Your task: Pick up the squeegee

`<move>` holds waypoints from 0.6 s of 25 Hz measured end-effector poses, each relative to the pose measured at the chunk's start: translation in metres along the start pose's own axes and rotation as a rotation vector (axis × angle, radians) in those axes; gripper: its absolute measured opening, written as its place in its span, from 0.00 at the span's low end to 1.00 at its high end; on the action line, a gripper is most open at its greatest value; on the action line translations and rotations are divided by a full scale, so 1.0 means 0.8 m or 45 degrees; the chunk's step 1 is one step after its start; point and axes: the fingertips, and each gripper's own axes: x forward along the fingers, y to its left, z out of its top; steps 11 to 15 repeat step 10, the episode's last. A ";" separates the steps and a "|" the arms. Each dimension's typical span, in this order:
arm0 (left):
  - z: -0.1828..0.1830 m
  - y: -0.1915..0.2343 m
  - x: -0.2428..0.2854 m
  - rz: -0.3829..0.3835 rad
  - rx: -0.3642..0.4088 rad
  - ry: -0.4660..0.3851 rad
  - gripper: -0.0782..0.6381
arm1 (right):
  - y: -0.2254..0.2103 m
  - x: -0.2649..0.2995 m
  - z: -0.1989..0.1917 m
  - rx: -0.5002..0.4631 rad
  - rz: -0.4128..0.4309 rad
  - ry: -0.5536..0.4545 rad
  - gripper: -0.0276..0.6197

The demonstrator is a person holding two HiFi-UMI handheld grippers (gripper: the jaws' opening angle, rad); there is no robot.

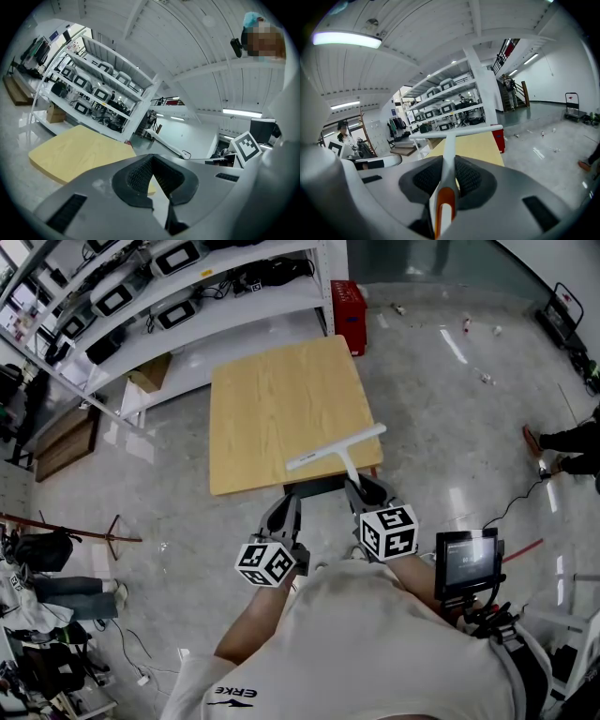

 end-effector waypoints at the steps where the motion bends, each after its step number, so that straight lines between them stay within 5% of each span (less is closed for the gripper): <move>1: 0.001 0.002 -0.001 0.001 0.000 -0.001 0.12 | 0.003 0.002 0.000 -0.001 0.001 -0.001 0.17; 15: -0.005 0.032 -0.012 -0.007 0.004 -0.014 0.12 | 0.020 0.025 -0.013 -0.014 -0.002 -0.019 0.17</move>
